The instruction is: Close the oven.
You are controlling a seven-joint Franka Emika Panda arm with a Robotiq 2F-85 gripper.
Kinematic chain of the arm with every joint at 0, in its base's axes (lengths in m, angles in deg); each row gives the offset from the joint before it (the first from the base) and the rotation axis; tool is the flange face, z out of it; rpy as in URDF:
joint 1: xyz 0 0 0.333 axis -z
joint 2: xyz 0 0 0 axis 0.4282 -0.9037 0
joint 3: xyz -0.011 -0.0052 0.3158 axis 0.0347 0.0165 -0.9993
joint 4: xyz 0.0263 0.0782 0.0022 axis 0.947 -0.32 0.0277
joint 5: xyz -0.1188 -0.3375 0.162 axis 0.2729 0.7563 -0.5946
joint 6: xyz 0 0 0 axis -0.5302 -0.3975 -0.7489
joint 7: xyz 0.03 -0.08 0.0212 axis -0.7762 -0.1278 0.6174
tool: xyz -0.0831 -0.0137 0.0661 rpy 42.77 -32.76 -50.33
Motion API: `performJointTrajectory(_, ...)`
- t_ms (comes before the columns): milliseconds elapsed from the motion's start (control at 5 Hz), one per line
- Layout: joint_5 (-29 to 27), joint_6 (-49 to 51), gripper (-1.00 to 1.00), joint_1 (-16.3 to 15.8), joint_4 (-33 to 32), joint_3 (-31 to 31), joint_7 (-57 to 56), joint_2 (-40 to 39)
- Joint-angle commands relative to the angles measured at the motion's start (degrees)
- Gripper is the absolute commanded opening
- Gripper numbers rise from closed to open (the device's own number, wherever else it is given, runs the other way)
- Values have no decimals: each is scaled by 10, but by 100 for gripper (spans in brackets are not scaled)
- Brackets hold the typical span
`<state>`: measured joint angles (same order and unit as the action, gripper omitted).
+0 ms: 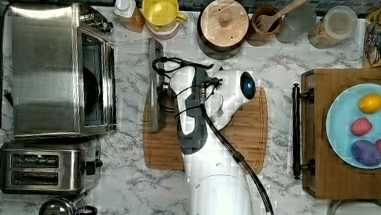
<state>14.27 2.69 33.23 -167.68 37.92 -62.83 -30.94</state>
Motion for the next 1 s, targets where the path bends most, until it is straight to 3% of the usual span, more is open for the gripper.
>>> performJointTrajectory(200, 0, 87, -100, -16, 87, -29, 39, 9)
performJointTrajectory(600, -23, 72, -100, -34, 61, -57, 39, 69)
performJointTrajectory(1000, 14, 52, -100, -78, 52, -80, 65, 112)
